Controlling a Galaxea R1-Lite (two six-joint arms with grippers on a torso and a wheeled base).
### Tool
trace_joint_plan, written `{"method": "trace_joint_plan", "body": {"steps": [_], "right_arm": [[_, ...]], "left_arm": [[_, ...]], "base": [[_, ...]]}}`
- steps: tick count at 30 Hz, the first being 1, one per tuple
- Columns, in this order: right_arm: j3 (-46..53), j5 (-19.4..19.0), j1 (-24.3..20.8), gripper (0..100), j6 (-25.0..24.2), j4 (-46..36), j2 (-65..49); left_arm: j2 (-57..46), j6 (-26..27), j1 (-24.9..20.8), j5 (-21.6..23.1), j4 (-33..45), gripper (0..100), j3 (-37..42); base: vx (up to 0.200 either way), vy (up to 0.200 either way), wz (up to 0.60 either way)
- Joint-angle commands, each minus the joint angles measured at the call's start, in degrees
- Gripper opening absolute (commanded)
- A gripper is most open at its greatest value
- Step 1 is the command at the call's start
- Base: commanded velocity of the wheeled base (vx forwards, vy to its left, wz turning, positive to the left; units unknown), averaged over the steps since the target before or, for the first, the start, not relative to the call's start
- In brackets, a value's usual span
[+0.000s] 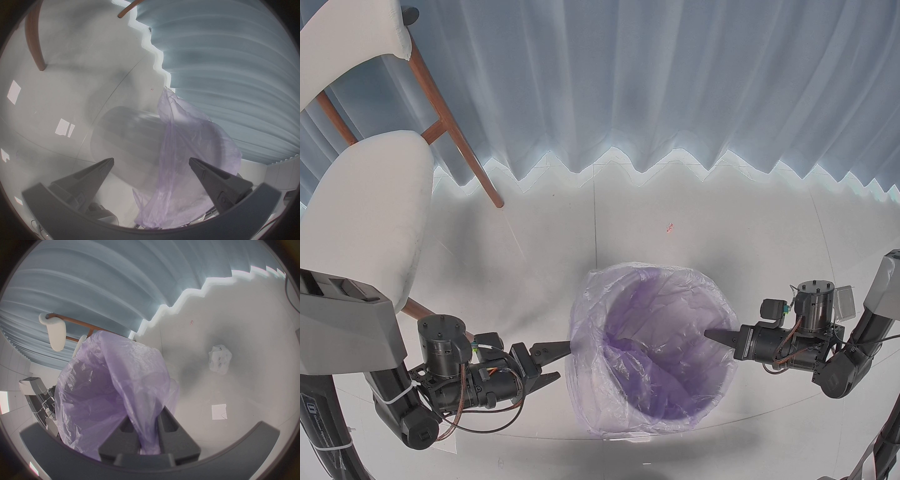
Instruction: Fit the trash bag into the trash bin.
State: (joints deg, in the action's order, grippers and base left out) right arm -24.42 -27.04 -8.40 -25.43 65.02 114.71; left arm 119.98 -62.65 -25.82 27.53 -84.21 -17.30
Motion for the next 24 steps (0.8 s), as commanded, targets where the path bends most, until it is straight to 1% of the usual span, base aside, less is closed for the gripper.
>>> {"method": "trace_joint_plan", "body": {"steps": [1, 7, 11, 15, 18, 22, 24], "right_arm": [[1.04, 0.06, -0.48, 0, -0.06, 1.33, 0.07], [1.74, 0.06, -0.65, 0, -0.06, 2.48, 0.07], [1.57, 0.06, -0.65, 0, -0.06, 2.48, 0.07], [1.04, 0.06, -0.65, 0, -0.41, 2.48, 0.34], [0.78, -0.03, -0.57, 0, -0.59, 2.56, 0.51], [0.69, -0.30, -0.48, 0, -0.94, 2.56, 0.16], [-0.02, -0.30, -0.48, 0, -2.70, 2.56, -0.02]], "left_arm": [[2.45, 0.07, -0.90, -0.63, -1.22, 0, -0.28], [3.95, 0.07, -0.90, -3.97, -2.01, 0, -1.60], [3.86, -0.02, -0.90, -4.32, -2.01, 0, -1.51], [3.86, 0.07, -0.20, -4.41, -2.01, 0, -1.33], [4.47, 0.07, 1.47, -4.50, -1.92, 0, -1.60], [5.26, 0.07, 1.74, -4.85, -2.01, 0, -1.69], [5.44, 0.16, 2.00, -5.47, -2.01, 0, -1.69]], "base": [[0.000, 0.000, 0.00], [0.000, 0.000, 0.00], [0.000, 0.000, 0.00], [0.000, 0.000, 0.00], [0.000, 0.000, 0.00], [0.000, 0.000, 0.00], [0.000, 0.000, 0.00]]}}
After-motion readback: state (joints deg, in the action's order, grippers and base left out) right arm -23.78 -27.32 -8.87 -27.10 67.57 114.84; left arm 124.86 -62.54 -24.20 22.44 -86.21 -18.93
